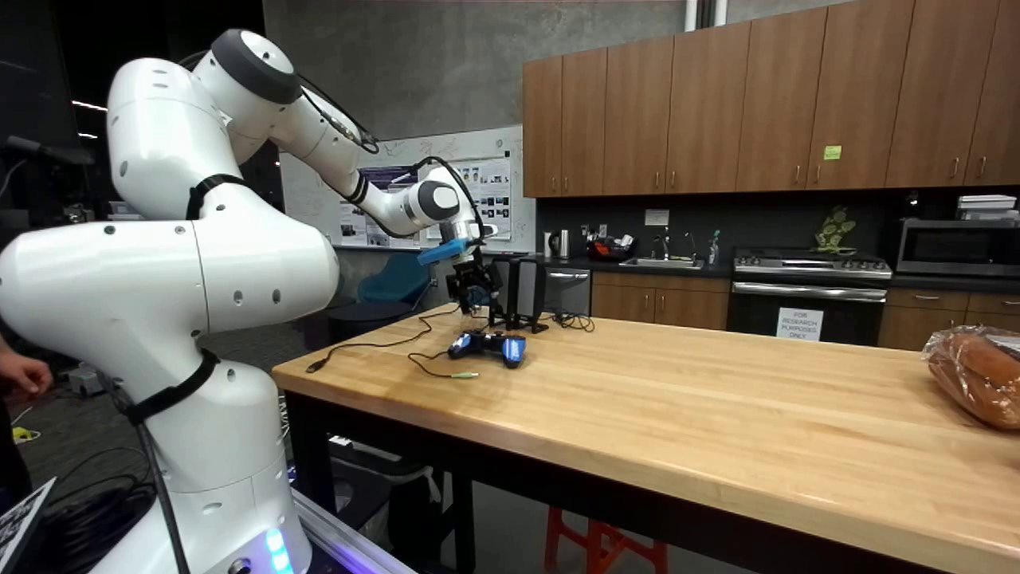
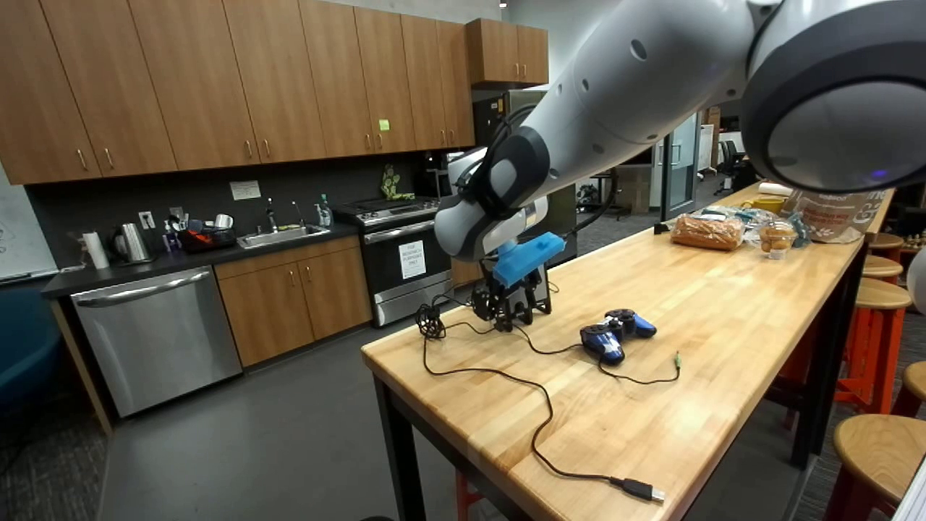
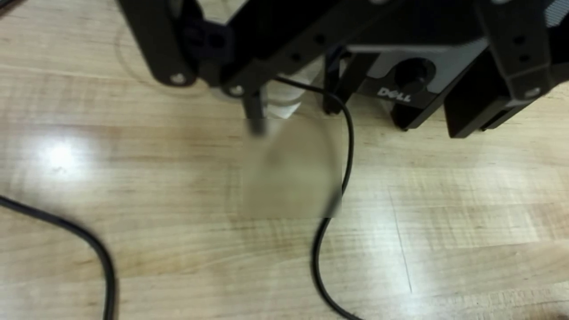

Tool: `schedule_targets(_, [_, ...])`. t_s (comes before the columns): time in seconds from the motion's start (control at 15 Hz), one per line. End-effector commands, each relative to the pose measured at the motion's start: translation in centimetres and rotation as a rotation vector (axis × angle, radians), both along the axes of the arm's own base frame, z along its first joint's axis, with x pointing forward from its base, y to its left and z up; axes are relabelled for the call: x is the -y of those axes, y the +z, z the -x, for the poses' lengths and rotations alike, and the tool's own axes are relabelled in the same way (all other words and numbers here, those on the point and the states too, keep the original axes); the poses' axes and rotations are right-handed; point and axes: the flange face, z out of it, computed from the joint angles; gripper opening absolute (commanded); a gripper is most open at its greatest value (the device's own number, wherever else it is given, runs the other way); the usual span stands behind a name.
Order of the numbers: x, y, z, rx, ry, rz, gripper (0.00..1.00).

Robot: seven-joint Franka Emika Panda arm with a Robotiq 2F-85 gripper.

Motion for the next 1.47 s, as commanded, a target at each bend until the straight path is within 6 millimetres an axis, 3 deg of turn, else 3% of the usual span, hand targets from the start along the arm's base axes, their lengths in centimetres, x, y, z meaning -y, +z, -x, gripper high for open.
schedule_targets(0.0, [-0.10, -0.06, 0.05, 0.004, -0.001, -0.007, 1.00])
schedule_targets(1.4, [-0.75, -0.30, 0.04, 0.119, -0.038, 0.033, 1.00])
